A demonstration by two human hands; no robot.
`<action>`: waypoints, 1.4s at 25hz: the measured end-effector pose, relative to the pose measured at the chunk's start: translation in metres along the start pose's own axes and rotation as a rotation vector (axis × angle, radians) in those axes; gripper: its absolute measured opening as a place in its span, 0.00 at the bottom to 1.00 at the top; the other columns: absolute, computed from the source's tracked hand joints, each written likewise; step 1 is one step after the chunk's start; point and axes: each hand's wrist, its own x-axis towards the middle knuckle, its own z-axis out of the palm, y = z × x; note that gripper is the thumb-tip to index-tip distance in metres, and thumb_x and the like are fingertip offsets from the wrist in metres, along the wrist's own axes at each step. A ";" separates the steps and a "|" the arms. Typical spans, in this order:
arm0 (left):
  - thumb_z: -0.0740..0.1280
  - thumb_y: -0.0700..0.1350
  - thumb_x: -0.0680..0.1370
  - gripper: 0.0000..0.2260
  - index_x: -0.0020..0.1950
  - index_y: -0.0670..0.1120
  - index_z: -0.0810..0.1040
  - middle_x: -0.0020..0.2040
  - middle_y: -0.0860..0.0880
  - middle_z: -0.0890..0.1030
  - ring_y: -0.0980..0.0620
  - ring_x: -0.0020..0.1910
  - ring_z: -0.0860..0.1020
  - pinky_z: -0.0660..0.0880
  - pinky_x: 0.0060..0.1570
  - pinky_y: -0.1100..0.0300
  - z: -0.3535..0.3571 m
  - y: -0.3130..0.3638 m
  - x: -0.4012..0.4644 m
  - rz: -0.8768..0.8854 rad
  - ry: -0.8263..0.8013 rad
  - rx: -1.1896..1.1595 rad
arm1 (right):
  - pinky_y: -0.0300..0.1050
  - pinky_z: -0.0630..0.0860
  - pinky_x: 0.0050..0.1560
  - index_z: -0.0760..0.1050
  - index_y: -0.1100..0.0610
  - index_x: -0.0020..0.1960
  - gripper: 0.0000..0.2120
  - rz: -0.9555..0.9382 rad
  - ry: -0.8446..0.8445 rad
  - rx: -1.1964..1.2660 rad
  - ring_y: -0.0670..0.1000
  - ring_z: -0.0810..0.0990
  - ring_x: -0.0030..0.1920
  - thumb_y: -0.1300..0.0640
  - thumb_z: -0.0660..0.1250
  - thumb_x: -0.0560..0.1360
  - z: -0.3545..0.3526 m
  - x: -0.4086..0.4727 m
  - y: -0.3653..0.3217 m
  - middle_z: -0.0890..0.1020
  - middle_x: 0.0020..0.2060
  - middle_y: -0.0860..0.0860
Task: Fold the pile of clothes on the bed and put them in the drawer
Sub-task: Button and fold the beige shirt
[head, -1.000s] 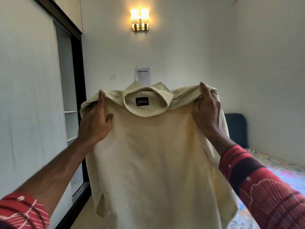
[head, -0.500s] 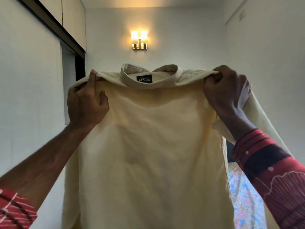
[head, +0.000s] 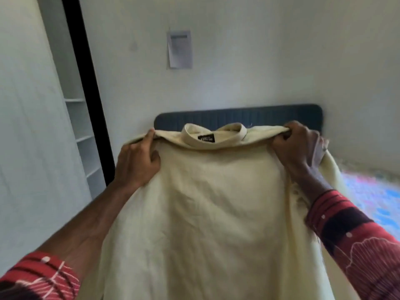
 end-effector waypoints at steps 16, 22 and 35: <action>0.67 0.52 0.80 0.47 0.81 0.58 0.31 0.81 0.45 0.61 0.43 0.78 0.64 0.62 0.70 0.33 0.352 -0.065 -0.148 -0.372 -0.905 -0.171 | 0.55 0.73 0.51 0.76 0.55 0.54 0.18 0.305 -0.617 -0.403 0.65 0.82 0.53 0.42 0.62 0.75 0.282 -0.103 0.205 0.83 0.53 0.62; 0.46 0.72 0.80 0.33 0.79 0.65 0.34 0.80 0.53 0.28 0.47 0.80 0.31 0.37 0.69 0.22 0.419 -0.061 -0.179 -0.378 -1.380 0.030 | 0.57 0.77 0.58 0.69 0.45 0.72 0.33 0.246 -0.974 -0.481 0.64 0.80 0.61 0.32 0.69 0.72 0.335 -0.147 0.254 0.81 0.61 0.58; 0.51 0.80 0.71 0.46 0.82 0.62 0.41 0.83 0.57 0.37 0.55 0.82 0.38 0.38 0.72 0.26 0.377 0.101 -0.187 0.001 -1.357 -0.168 | 0.46 0.79 0.33 0.78 0.60 0.41 0.24 0.616 -1.479 -0.379 0.53 0.82 0.31 0.40 0.63 0.81 0.172 -0.119 0.303 0.82 0.32 0.54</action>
